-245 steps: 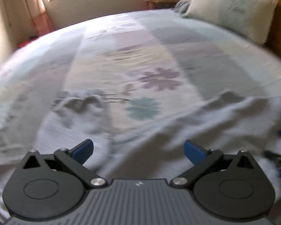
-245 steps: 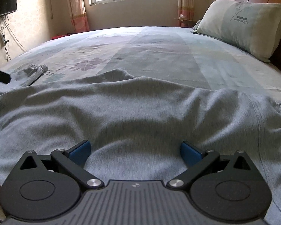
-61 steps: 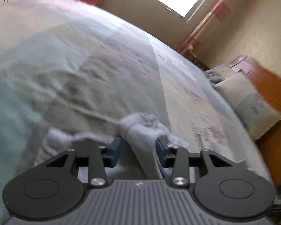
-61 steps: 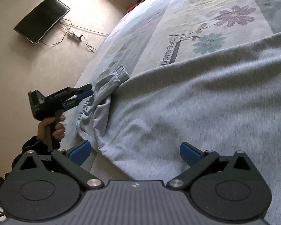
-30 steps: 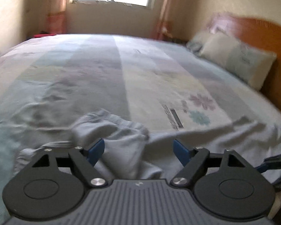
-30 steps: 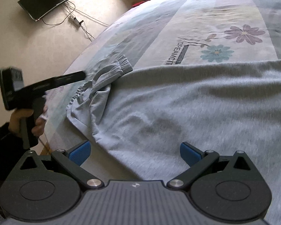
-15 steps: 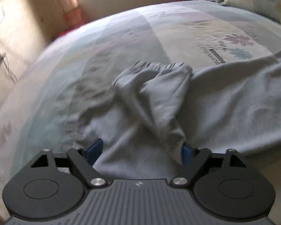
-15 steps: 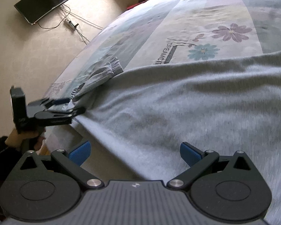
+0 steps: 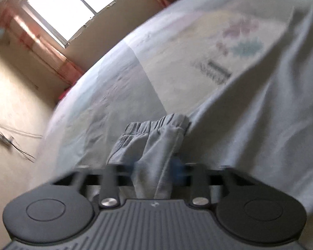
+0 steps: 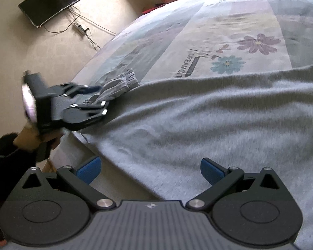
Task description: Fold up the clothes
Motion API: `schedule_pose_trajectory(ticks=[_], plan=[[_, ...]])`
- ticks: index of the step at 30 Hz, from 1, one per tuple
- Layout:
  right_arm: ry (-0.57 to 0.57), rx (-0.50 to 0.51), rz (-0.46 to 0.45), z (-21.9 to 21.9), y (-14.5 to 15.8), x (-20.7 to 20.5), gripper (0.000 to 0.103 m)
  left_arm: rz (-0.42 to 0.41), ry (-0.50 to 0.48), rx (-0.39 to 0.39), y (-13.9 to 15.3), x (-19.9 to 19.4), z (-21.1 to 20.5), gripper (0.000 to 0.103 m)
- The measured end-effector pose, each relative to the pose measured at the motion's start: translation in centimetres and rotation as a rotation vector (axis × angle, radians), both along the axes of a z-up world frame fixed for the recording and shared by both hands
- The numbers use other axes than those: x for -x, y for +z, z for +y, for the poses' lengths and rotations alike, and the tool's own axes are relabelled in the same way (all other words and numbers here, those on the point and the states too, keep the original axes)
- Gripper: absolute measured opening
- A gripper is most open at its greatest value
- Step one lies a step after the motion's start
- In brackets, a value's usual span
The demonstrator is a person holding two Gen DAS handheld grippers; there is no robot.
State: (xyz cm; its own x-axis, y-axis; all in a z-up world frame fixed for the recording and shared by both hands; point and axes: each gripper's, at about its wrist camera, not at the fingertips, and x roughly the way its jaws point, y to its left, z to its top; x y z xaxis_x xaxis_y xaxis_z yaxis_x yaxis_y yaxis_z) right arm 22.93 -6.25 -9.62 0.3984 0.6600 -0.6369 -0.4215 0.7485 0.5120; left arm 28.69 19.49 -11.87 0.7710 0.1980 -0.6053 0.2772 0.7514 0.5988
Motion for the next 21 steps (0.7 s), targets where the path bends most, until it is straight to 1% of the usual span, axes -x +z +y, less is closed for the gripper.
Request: schedule_pose_trajectory(ticks=[1, 2, 3, 5, 8, 11, 14, 16, 18, 21], plan=[[0.002, 0.003, -0.003, 0.0, 0.1, 0.0, 0.103, 0.007, 0.002, -0.004, -0.2, -0.3, 0.0, 0.022], [0.004, 0.005, -0.006, -0.1, 0.2, 0.1, 0.103, 0.007, 0.003, 0.008, -0.2, -0.3, 0.2, 0.012], [0.005, 0.007, -0.007, -0.1, 0.2, 0.1, 0.103, 0.004, 0.007, 0.029, 0.1, -0.2, 0.5, 0.010], [0.003, 0.002, -0.001, -0.2, 0.0, 0.0, 0.103, -0.005, 0.021, 0.105, 1.1, 0.6, 1.7, 0.009], [-0.005, -0.010, 0.021, -0.2, -0.5, -0.2, 0.103, -0.015, 0.075, 0.225, 2.7, 1.7, 4.3, 0.008], [-0.004, -0.024, 0.033, 0.0, -0.8, -0.3, 0.103, -0.013, 0.139, 0.294, 3.7, 2.5, 7.2, 0.008], [0.009, -0.024, 0.030, 0.4, -0.8, -0.2, 0.103, -0.010, 0.210, 0.376, 4.1, 2.8, 10.0, 0.008], [0.015, -0.018, 0.028, 0.6, -0.8, -0.1, 0.103, -0.003, 0.270, 0.448, 4.1, 3.2, 12.1, 0.008], [0.019, -0.011, 0.026, 0.8, -0.7, 0.0, 0.103, 0.007, 0.330, 0.538, 3.8, 3.7, 14.2, 0.008], [0.018, -0.006, 0.027, 0.8, -0.7, -0.1, 0.103, 0.034, 0.411, 0.686, 2.5, 4.9, 17.1, 0.010]])
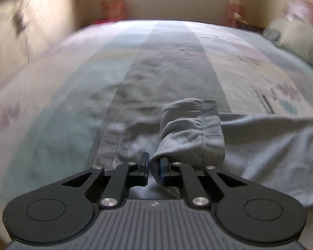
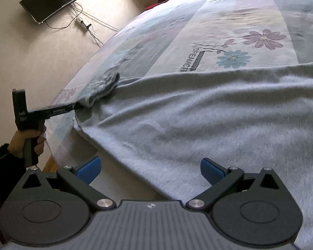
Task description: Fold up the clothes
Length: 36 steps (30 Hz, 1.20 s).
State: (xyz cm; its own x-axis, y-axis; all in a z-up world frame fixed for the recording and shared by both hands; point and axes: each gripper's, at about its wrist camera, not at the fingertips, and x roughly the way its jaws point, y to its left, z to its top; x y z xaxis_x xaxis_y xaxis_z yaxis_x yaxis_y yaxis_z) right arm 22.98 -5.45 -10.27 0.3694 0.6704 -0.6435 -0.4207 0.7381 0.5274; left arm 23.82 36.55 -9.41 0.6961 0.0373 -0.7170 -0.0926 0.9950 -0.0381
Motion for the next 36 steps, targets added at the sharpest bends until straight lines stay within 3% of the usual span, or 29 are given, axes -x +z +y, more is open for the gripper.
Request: schedule_pose_trajectory(ticks=[2, 6, 7, 13, 15, 16, 22, 26, 29, 33, 36], plan=[[-0.003, 0.003, 0.003, 0.0, 0.0, -0.1, 0.103, 0.025, 0.056, 0.086, -1.3, 0.5, 1.6, 0.018], [0.008, 0.014, -0.004, 0.4, 0.3, -0.1, 0.103, 0.012, 0.087, 0.221, -2.3, 1.5, 3.8, 0.020], [0.012, 0.017, -0.008, 0.5, 0.4, -0.1, 0.103, 0.003, 0.075, 0.208, -2.0, 1.8, 3.7, 0.021], [0.027, 0.022, -0.021, 1.0, 0.8, 0.0, 0.103, -0.043, -0.026, 0.085, 1.2, 2.9, 1.8, 0.052], [0.035, 0.024, -0.022, 1.2, 0.8, 0.1, 0.103, -0.075, -0.077, 0.049, 2.1, 2.9, 0.6, 0.072], [0.038, 0.026, -0.023, 1.4, 0.8, 0.1, 0.103, -0.089, -0.111, 0.020, 2.4, 2.5, -0.2, 0.074], [0.057, 0.050, -0.038, 2.1, 1.1, 0.4, 0.103, -0.075, -0.277, -0.219, 0.4, -0.9, -6.6, 0.074], [0.047, 0.052, -0.031, 1.8, 1.0, 0.3, 0.103, -0.036, -0.297, -0.337, -1.8, -2.6, -8.6, 0.074], [0.037, 0.051, -0.026, 1.6, 0.8, 0.2, 0.103, -0.019, -0.303, -0.356, -2.6, -3.3, -8.6, 0.076], [0.031, 0.050, -0.014, 1.5, 0.3, 0.1, 0.103, -0.003, -0.237, -0.278, -2.3, -3.6, -6.8, 0.075], [0.028, 0.043, -0.004, 1.5, 0.0, 0.0, 0.103, 0.003, -0.218, -0.265, -2.2, -3.5, -5.8, 0.075]])
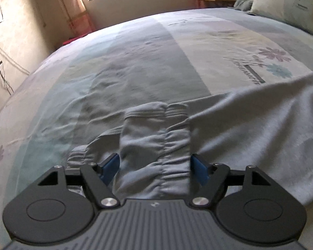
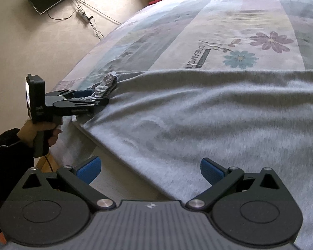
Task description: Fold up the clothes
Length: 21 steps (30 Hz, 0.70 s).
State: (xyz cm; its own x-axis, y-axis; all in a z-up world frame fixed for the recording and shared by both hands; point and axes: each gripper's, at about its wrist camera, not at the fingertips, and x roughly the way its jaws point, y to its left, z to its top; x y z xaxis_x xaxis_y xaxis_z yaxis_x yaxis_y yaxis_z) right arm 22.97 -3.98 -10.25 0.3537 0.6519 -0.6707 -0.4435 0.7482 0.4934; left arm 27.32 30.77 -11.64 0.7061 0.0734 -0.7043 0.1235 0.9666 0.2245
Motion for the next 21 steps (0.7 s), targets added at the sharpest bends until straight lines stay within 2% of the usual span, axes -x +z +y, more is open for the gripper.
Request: schedule_pose_trajectory(ticks=[5, 7, 12, 18, 21], plan=[[-0.001, -0.003, 0.006, 0.2, -0.3, 0.0, 0.103, -0.048, -0.030, -0.121, 0.0, 0.7, -1.4, 0.076], [0.003, 0.002, 0.003, 0.2, -0.3, 0.0, 0.103, -0.067, -0.003, -0.085, 0.7, 0.7, -0.6, 0.076], [-0.020, -0.005, 0.014, -0.4, -0.5, -0.1, 0.103, -0.052, 0.170, 0.200, 1.9, 0.4, 5.6, 0.075], [-0.036, -0.027, 0.049, -0.5, -1.5, -0.3, 0.103, -0.050, 0.219, 0.604, 0.9, 1.5, 12.0, 0.073], [-0.029, -0.017, 0.057, -0.1, -1.8, -0.3, 0.103, -0.041, 0.281, 0.674, -0.5, 1.7, 13.7, 0.071]])
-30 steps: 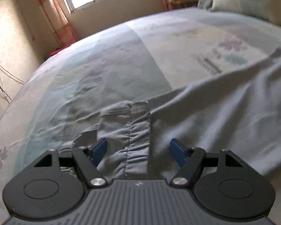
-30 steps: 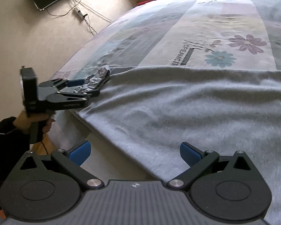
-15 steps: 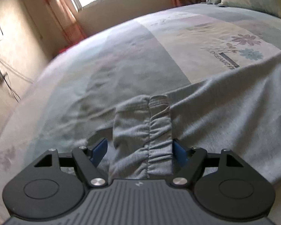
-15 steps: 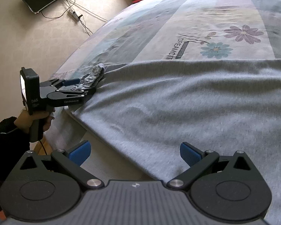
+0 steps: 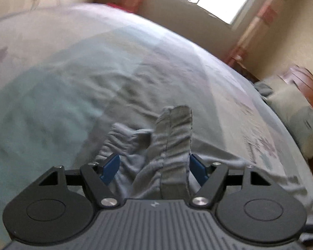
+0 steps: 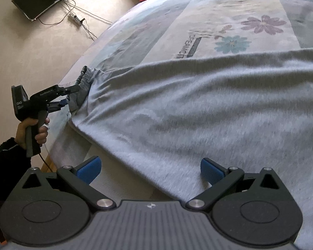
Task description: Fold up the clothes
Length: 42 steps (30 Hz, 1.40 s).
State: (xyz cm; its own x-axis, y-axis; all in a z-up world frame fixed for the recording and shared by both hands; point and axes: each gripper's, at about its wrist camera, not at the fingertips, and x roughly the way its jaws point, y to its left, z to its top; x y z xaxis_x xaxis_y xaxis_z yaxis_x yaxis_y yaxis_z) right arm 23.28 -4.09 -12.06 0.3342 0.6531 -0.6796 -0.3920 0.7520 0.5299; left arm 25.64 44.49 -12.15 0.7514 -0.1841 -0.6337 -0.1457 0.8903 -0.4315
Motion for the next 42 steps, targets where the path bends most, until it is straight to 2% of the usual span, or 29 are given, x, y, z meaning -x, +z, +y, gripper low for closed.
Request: schedule_pose_trajectory(ticks=[4, 7, 14, 16, 18, 19, 22, 25, 28, 30, 32, 34, 35, 39, 40, 42], plan=[[0.016, 0.014, -0.004, 0.4, 0.1, 0.2, 0.103, -0.038, 0.053, 0.147, -0.7, 0.6, 1.8, 0.071], [0.014, 0.012, 0.002, 0.5, 0.1, 0.1, 0.103, -0.079, 0.052, 0.240, -1.1, 1.2, 2.6, 0.072], [0.023, 0.021, 0.004, 0.9, -0.1, 0.1, 0.103, -0.119, 0.071, 0.310, -2.9, 1.3, 3.4, 0.070], [0.024, 0.024, 0.005, 1.0, -0.1, 0.1, 0.103, -0.105, 0.101, 0.285, -3.1, 1.0, 3.4, 0.056], [0.024, 0.027, 0.004, 1.0, -0.1, 0.1, 0.103, -0.087, 0.133, 0.256, -3.2, 0.8, 3.4, 0.019], [0.025, 0.029, 0.003, 1.0, -0.1, 0.1, 0.103, -0.069, 0.148, 0.236, -3.1, 0.8, 3.4, 0.015], [0.030, 0.036, -0.001, 1.1, 0.0, 0.2, 0.103, -0.046, 0.158, 0.233, -2.3, 0.8, 3.4, 0.013], [0.037, 0.043, -0.008, 1.2, 0.3, 0.4, 0.103, -0.046, 0.163, 0.287, -0.9, 1.6, 3.5, 0.012], [0.056, 0.070, -0.038, 1.4, 0.7, 0.6, 0.103, -0.078, 0.160, 0.388, -0.5, 3.0, 4.3, 0.013], [0.080, 0.102, -0.091, 1.8, 1.1, 0.9, 0.103, -0.062, 0.171, 0.388, -1.3, 3.2, 4.7, 0.013], [0.115, 0.154, -0.160, 2.5, 1.8, 1.4, 0.096, -0.020, 0.183, 0.384, -2.5, 2.8, 4.9, 0.013], [0.152, 0.209, -0.232, 3.2, 2.5, 1.8, 0.076, 0.005, 0.190, 0.383, -3.6, 2.3, 5.0, 0.013], [0.178, 0.246, -0.273, 3.7, 2.8, 2.1, 0.072, 0.007, 0.192, 0.385, -3.9, 2.1, 5.1, 0.013], [0.319, 0.403, -0.426, 6.0, 2.9, 3.8, 0.048, -0.004, 0.187, 0.362, -4.0, 1.4, 5.0, 0.013], [0.354, 0.424, -0.449, 6.6, 2.8, 4.1, 0.040, -0.002, 0.184, 0.354, -3.9, 1.4, 4.9, 0.013], [0.412, 0.451, -0.477, 7.7, 2.3, 4.4, 0.031, 0.002, 0.176, 0.342, -3.7, 1.3, 4.7, 0.014]])
